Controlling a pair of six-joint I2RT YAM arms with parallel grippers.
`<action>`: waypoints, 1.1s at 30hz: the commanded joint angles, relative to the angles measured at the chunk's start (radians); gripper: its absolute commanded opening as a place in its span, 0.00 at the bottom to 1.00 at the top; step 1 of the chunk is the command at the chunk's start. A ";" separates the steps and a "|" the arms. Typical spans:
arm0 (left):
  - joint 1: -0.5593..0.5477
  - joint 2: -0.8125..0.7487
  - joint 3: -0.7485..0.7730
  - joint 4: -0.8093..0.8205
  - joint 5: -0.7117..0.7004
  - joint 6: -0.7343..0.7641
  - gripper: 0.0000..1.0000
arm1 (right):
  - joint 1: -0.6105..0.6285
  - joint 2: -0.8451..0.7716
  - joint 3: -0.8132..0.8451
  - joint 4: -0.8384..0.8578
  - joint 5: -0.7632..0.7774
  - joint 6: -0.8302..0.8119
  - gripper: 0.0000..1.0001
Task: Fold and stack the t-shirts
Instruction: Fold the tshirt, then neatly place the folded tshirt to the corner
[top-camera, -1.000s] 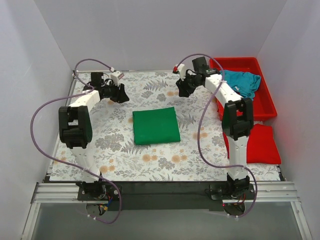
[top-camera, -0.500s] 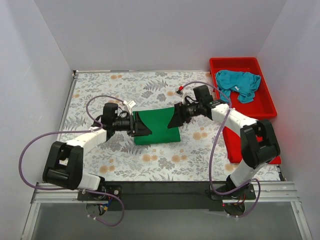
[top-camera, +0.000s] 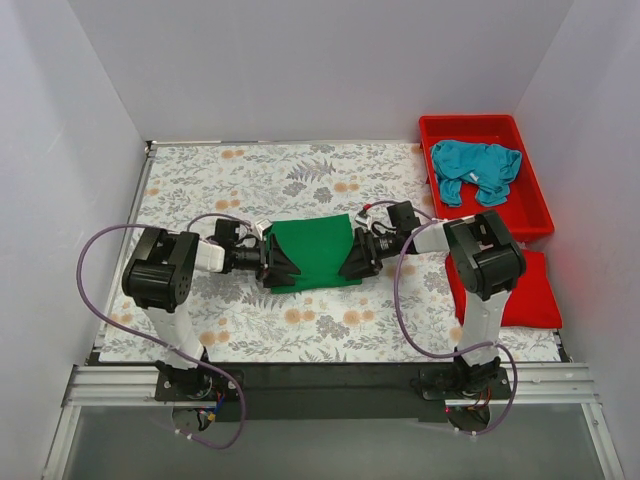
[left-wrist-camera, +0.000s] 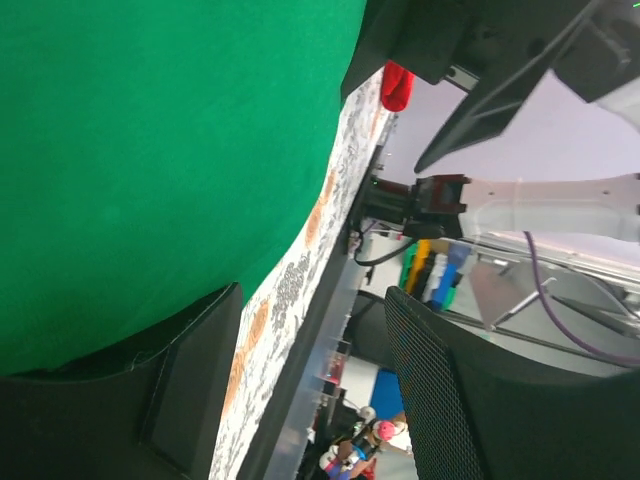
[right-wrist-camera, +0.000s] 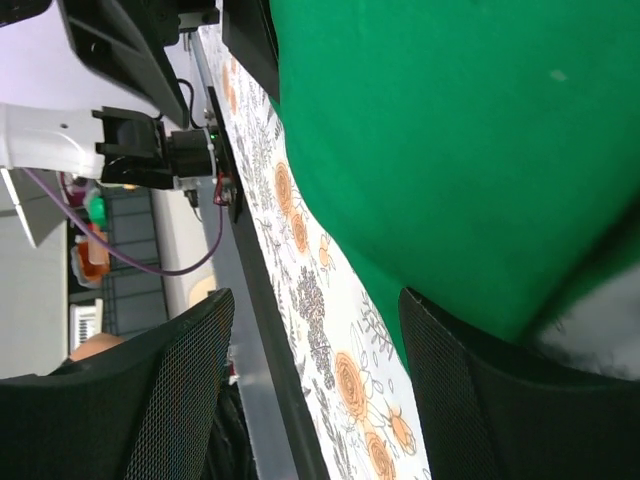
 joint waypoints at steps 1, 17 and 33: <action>0.082 0.036 -0.026 -0.042 -0.071 0.082 0.59 | -0.050 0.017 -0.068 0.017 0.093 -0.038 0.74; -0.258 -0.562 0.218 -0.463 -0.763 0.673 0.61 | -0.128 -0.521 -0.131 -0.212 0.362 -0.136 0.71; -0.801 -0.314 0.014 0.117 -1.106 1.265 0.46 | -0.310 -0.661 -0.187 -0.248 0.532 0.082 0.74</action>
